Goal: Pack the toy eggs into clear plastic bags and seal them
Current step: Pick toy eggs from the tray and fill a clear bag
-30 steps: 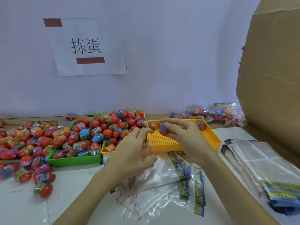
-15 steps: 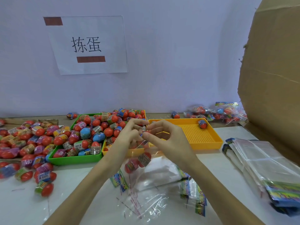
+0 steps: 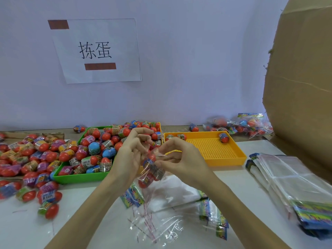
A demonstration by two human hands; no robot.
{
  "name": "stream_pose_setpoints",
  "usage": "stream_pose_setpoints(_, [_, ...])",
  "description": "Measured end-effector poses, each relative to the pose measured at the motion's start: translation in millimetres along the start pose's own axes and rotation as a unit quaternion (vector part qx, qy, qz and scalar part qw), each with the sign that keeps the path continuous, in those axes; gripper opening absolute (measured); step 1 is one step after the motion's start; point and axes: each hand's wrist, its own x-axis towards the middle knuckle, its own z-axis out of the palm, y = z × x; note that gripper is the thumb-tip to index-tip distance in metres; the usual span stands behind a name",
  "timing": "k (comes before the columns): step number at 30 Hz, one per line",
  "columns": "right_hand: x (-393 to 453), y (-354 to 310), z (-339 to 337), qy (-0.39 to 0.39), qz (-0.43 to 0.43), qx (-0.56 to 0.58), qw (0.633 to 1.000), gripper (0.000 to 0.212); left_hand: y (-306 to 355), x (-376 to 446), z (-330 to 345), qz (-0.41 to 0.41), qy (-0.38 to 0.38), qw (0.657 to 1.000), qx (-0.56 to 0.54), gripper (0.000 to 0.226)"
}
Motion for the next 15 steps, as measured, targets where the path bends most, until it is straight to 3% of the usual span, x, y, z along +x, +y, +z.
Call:
stream_pose_setpoints(3, [1,1,-2,0.008,0.023,0.0,1.0,0.018,4,2,-5,-0.018,-0.024,0.999,0.03,0.053])
stream_pose_setpoints(8, [2,-5,-12,0.03,-0.006,-0.036,0.999,0.009,2,4,-14,0.009,-0.075,0.954,0.291,0.021])
stream_pose_setpoints(10, [2,-7,-17,0.04,-0.018,-0.025,0.999,0.01,4,1,-15,0.005,-0.118,0.949,0.291,0.017])
stream_pose_setpoints(15, [4,-10,-25,0.08,-0.038,-0.035,0.995,0.016,5,-4,-10,-0.026,-0.189,0.953,0.237,0.037])
